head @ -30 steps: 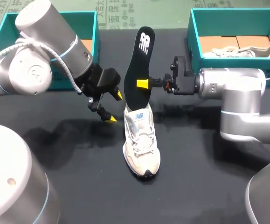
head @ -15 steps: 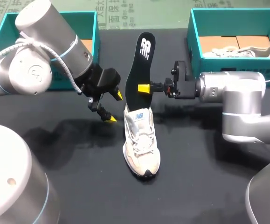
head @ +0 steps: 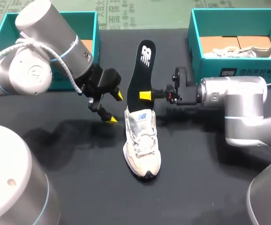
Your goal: Take the shoe out of the shoebox, open the shoe tongue, remove and reinsert the insole, then place the shoe into the shoebox
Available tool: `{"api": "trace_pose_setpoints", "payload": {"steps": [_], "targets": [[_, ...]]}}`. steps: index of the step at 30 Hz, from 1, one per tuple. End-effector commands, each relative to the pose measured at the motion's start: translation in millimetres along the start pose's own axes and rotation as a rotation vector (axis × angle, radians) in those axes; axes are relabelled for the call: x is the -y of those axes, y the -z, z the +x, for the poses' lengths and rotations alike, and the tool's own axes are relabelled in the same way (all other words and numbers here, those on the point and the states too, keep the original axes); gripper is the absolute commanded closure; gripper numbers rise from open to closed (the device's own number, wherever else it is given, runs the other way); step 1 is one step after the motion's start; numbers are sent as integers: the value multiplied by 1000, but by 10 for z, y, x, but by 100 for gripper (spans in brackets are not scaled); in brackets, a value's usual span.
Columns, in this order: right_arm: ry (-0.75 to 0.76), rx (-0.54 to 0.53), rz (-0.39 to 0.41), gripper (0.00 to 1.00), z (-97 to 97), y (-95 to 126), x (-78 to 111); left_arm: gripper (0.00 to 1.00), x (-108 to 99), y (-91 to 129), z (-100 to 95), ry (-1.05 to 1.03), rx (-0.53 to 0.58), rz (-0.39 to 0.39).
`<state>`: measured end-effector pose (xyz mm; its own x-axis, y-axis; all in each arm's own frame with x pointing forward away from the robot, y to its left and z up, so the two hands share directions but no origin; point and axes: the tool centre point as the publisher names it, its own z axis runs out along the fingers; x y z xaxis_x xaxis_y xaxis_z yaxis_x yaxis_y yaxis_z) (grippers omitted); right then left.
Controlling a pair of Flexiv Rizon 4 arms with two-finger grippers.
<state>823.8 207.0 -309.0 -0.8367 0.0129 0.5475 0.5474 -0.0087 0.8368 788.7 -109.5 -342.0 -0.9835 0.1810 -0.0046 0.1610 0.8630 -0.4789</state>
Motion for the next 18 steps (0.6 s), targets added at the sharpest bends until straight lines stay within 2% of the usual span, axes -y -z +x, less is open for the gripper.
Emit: {"api": "trace_pose_setpoints", "payload": {"steps": [1, 7, 18], "targets": [[-13, -13, 8, 100, -3, -27, 76, 0, -1, -6, 13, 0, 3, -2], [-43, -22, 45, 100, 12, -121, 175, 0, -1, -6, 13, 0, 3, -2], [-111, -17, 74, 100, -22, -90, 398, 0, -1, -6, 13, 0, 3, -2]]}}
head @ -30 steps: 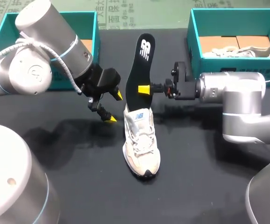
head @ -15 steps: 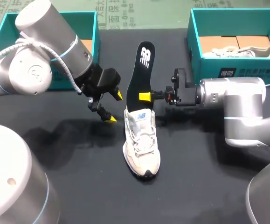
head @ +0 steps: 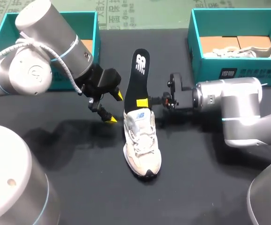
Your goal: Take the shoe out of the shoebox, open the shoe tongue, remove and reinsert the insole, then place the shoe into the shoebox
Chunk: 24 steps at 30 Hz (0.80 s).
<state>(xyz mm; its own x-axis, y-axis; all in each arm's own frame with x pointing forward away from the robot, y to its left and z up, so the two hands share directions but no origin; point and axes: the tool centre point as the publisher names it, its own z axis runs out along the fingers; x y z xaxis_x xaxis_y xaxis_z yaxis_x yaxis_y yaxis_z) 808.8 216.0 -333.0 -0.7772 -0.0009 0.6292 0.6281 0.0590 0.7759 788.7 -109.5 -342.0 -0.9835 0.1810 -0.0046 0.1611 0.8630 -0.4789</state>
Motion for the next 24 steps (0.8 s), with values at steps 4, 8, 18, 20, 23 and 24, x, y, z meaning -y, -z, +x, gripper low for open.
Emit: {"api": "trace_pose_setpoints", "payload": {"steps": [4, 8, 18, 20, 23, 24], "targets": [[-34, 9, 23, 100, 0, -8, 192, 0, -1, -6, 13, 0, 3, -2], [-62, 28, 58, 100, 19, -23, 277, 0, -1, -6, 13, 0, 3, -2], [-122, 61, 75, 100, 49, 2, 542, 0, -1, -6, 13, 0, 3, -2], [-126, 63, 71, 100, 67, 2, 577, 0, -1, -6, 13, 0, 3, -2], [-129, 64, 68, 100, 97, -18, 604, 0, -1, -6, 13, 0, 3, -2], [-128, 62, 66, 100, 109, -30, 599, 0, -1, -6, 13, 0, 3, -2]]}}
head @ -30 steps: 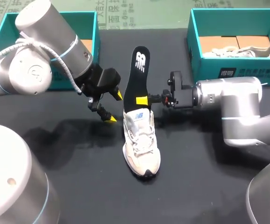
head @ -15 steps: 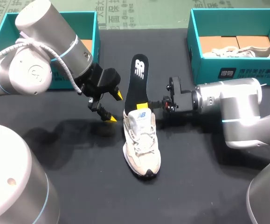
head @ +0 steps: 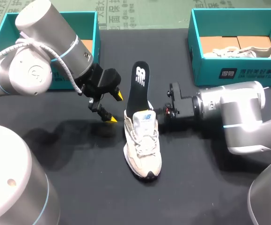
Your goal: Take the shoe out of the shoebox, open the shoe tongue, remove and reinsert the insole, then place the shoe into the shoebox
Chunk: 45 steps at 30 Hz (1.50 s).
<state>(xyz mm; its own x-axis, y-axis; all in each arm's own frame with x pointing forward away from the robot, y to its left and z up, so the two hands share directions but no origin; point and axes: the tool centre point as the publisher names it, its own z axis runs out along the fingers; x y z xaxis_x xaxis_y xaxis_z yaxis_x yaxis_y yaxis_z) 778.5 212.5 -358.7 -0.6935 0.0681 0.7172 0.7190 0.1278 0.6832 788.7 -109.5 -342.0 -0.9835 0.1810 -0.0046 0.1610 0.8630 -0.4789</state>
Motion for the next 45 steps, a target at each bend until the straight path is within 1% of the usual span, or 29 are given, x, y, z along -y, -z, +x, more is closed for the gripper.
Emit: {"api": "trace_pose_setpoints", "payload": {"steps": [1, 11, 13, 14, 20, 23, 26, 28, 32, 39, 45], "targets": [[3, 0, -10, 100, 22, -64, 197, 0, -1, -6, 13, 0, 3, -2], [51, -19, 12, 100, 103, -141, 21, 0, -1, -6, 13, 0, 3, -2], [55, -18, 18, 87, 107, -156, -8, 0, -1, -6, 13, 0, 3, -2], [57, -19, 20, 85, 106, -159, -21, 0, -1, -6, 13, 0, 3, -2], [73, -15, 32, 84, 122, -168, -98, 0, -1, -6, 13, 0, 3, -2], [82, -10, 35, 81, 146, -169, -135, 0, -1, -6, 13, 0, 3, -2], [90, -7, 39, 80, 158, -167, -160, 0, -1, -6, 13, 0, 3, -2], [95, -5, 42, 78, 166, -167, -176, 0, -1, -6, 13, 0, 3, -2], [107, 1, 48, 71, 193, -161, -210, 0, -1, -6, 13, 0, 3, -2], [128, 10, 64, 65, 245, -132, -278, 0, -1, -6, 13, 0, 3, -2], [153, 11, 86, 65, 278, -139, -398, 0, -1, -6, 13, 0, 3, -2]]}}
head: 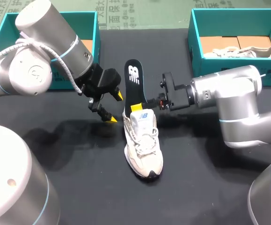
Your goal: Take the shoe out of the shoebox, open the shoe tongue, remove and reinsert the insole, then place the shoe into the shoebox
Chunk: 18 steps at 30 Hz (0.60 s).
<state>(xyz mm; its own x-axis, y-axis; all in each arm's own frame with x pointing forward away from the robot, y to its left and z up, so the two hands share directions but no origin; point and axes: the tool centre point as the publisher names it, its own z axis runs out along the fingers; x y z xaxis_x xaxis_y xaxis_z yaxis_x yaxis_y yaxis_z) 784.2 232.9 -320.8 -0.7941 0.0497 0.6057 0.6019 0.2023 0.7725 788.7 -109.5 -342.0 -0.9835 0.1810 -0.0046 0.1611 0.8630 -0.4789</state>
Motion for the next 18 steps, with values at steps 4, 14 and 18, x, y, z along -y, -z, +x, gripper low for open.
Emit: {"api": "trace_pose_setpoints", "payload": {"steps": [4, 14, 18], "targets": [[17, 3, 34, 65, 21, 11, -160, 0, -1, -6, 13, 0, 3, -2], [16, 1, 49, 76, -68, 25, -262, 0, -1, -6, 13, 0, 3, -2], [-12, -4, 53, 100, -130, 25, -240, 0, -1, -6, 13, 0, 3, -2]]}}
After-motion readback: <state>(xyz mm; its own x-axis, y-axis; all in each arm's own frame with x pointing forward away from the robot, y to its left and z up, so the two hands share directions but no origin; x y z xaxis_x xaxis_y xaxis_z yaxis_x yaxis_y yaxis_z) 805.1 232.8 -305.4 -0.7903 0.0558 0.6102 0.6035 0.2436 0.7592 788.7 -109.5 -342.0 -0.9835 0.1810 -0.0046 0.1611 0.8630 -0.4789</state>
